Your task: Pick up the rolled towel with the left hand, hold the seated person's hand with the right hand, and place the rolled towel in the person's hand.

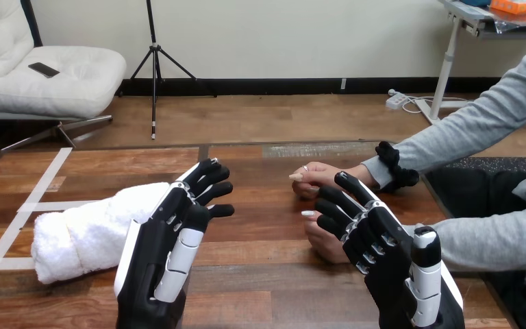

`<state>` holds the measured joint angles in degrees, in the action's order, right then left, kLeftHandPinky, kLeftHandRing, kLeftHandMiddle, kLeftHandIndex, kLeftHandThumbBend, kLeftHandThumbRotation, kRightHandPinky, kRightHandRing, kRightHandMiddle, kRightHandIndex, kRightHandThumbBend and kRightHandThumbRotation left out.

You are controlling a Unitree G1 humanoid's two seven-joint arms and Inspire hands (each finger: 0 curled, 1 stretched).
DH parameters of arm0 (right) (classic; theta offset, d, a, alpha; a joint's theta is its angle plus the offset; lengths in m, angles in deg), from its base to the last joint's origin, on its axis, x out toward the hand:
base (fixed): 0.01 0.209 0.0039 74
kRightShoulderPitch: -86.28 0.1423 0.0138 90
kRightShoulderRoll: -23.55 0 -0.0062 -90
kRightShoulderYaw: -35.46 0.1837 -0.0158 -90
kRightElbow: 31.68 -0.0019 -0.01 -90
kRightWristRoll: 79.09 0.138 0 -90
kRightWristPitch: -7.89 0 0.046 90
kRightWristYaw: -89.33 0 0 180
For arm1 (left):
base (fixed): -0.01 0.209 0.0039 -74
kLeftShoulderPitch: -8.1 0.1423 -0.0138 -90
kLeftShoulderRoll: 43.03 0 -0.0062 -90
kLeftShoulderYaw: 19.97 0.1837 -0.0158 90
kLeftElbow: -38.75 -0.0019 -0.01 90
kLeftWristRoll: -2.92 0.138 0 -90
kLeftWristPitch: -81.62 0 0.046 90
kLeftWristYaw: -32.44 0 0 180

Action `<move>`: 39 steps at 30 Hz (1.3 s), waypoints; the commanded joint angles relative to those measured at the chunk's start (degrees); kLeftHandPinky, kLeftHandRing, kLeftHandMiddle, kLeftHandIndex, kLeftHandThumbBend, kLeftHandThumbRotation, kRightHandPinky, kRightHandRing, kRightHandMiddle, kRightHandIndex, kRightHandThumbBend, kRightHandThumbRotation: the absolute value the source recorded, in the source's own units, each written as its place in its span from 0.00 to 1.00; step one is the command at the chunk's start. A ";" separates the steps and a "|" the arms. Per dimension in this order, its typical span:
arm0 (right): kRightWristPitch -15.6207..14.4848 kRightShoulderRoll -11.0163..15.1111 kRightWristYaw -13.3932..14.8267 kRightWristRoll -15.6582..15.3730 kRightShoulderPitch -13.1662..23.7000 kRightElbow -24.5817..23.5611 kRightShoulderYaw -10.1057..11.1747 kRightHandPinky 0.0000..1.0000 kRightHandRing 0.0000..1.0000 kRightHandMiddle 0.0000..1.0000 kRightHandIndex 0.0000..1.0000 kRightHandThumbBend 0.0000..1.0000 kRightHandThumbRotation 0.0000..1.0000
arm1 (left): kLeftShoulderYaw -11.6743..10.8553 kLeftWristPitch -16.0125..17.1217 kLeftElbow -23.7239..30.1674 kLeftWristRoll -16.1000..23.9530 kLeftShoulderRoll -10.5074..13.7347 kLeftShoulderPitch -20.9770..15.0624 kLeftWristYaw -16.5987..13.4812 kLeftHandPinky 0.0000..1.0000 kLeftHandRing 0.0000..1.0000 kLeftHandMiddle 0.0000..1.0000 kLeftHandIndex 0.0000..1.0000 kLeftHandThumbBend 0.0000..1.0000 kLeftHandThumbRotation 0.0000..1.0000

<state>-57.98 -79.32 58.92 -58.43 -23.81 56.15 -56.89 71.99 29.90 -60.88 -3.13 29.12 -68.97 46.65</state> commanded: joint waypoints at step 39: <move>1.59 -1.65 0.42 0.42 5.03 0.68 -0.18 0.89 0.90 0.88 0.91 0.84 1.00 | -7.08 -8.62 -1.20 14.18 17.24 -17.70 -6.31 0.91 0.96 0.96 0.94 0.93 0.70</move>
<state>-57.90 -79.62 59.08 -58.49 -22.97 56.98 -57.07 65.50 22.84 -61.24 9.44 44.20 -81.28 41.42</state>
